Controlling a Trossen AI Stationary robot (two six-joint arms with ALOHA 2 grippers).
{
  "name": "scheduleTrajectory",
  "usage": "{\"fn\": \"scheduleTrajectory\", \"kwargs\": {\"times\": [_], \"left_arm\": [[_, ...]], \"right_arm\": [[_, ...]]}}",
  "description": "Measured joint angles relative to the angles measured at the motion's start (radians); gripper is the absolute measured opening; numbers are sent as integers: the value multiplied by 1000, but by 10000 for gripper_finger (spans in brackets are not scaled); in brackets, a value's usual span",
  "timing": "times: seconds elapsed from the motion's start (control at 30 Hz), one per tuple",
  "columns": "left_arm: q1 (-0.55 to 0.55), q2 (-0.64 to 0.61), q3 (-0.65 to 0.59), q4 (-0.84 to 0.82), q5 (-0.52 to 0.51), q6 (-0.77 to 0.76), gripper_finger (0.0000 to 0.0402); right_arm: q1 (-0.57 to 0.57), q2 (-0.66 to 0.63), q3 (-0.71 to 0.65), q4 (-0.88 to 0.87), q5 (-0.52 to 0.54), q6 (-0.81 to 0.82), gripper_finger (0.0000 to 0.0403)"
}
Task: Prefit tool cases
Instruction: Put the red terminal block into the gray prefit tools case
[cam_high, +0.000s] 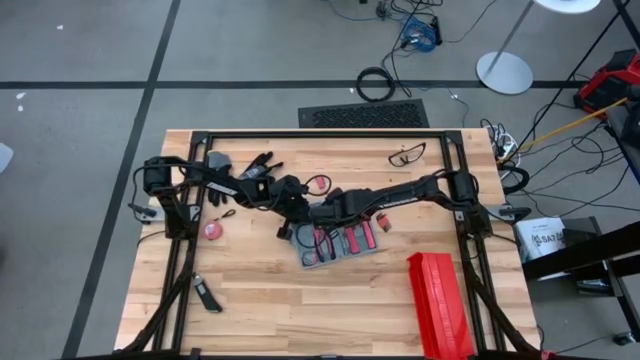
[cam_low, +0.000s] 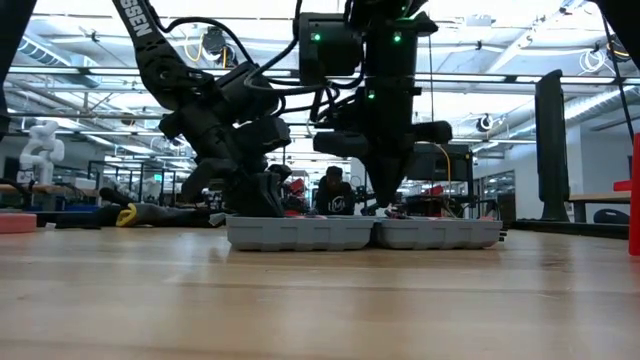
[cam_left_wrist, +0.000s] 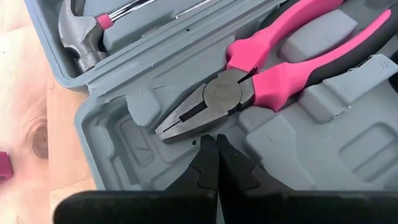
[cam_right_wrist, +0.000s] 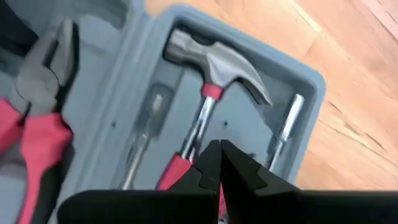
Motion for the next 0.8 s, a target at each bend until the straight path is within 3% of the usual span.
{"fn": "scheduleTrajectory", "kwargs": {"times": [0.4, 0.8], "left_arm": [[1, 1, 0, 4, -5, 0, 0], [1, 1, 0, -1, -5, 0, 0]], "right_arm": [[-11, 2, -67, 83, -41, -1, 0], [12, -4, -5, 62, -35, -12, 0]]}}
